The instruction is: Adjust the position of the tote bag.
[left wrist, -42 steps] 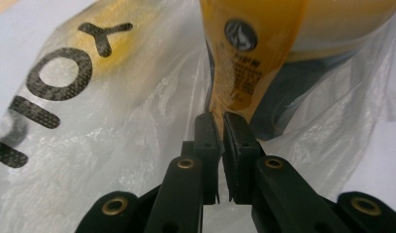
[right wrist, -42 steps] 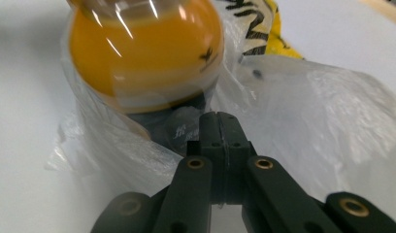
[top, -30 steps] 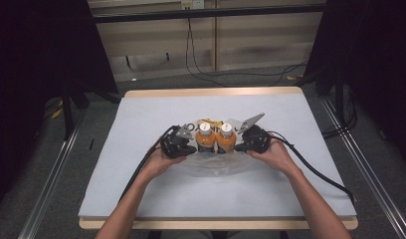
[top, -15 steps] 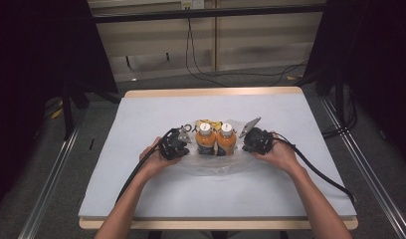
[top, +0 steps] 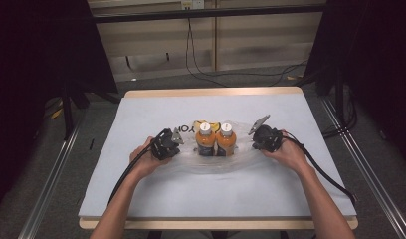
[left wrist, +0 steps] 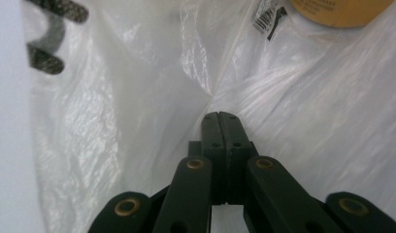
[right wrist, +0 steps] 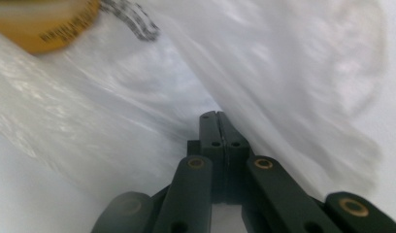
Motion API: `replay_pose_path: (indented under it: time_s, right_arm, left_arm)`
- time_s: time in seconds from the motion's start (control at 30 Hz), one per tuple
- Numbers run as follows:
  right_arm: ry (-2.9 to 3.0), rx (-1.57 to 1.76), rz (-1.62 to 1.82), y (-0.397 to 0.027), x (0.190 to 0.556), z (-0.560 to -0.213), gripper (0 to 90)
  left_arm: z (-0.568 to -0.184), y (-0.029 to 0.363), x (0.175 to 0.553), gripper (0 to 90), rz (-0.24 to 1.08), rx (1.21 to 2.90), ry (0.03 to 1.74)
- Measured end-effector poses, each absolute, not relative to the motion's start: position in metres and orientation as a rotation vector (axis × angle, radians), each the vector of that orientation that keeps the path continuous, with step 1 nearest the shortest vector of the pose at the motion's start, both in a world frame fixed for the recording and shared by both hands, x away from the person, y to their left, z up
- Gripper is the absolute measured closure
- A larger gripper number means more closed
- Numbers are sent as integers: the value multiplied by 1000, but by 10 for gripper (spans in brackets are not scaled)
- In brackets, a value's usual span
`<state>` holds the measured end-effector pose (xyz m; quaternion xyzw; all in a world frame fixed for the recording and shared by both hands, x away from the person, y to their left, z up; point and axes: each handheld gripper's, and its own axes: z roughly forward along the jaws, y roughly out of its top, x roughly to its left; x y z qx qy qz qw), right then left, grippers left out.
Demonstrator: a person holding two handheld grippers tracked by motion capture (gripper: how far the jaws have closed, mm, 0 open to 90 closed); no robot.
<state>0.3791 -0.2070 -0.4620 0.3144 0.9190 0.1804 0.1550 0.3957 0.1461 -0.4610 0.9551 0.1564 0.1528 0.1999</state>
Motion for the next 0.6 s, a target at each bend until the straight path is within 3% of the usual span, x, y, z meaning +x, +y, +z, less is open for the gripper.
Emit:
replay_pose_path:
  time_s: [0.6]
  right_arm:
    - [2607, 1016, 525, -239, 367, -461, 900]
  left_arm:
    - [-459, 175, 385, 900, 384, 2673, 449]
